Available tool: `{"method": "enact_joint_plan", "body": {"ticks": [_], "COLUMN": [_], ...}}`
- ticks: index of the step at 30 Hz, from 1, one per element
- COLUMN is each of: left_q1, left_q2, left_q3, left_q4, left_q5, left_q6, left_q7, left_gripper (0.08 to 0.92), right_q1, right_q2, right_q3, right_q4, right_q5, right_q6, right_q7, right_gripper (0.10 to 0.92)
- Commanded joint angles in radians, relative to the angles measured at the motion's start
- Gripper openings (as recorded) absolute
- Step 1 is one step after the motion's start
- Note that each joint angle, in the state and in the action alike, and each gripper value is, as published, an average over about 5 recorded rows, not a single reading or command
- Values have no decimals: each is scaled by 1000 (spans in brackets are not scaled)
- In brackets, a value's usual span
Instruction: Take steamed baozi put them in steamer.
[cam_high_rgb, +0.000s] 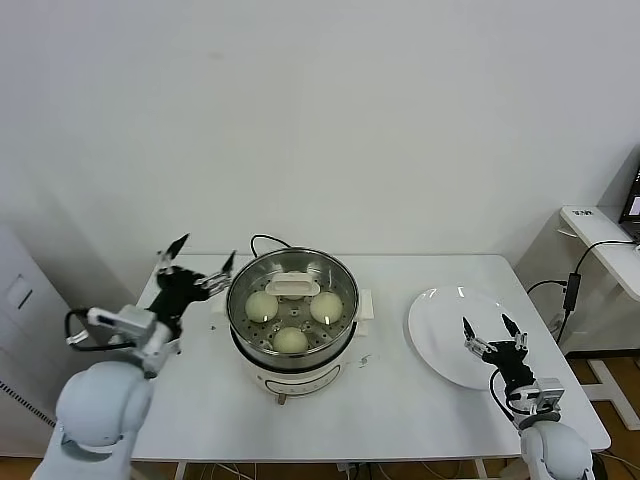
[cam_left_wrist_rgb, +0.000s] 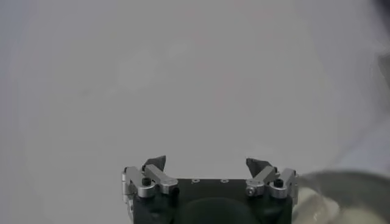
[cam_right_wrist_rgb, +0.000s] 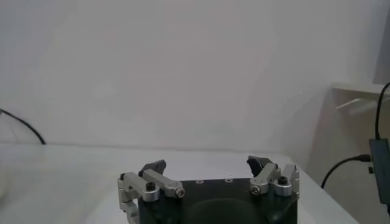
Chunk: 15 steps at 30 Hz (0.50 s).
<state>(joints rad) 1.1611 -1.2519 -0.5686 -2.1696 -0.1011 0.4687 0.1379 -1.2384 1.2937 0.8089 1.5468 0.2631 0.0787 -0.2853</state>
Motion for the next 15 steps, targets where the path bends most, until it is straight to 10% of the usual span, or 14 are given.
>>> {"method": "enact_joint_plan", "body": {"ticks": [1,15], "left_q1": [190,225], "left_q2": [22,4], "left_q3": [-185,-100], "left_q4": [144,160], "left_q5": [-315,-283], "left_q6": [-41,-75], "left_q7": [-125,-92], "left_gripper": [823,823], "right_q1": [1,-24], "right_q2": [0,12], "right_q3": [-3,25], "right_q4": [40,78], "right_q5": [27,-4], "right_q6": [-35,-50], "right_q7": [34,51], "right_gripper": [823,823]}}
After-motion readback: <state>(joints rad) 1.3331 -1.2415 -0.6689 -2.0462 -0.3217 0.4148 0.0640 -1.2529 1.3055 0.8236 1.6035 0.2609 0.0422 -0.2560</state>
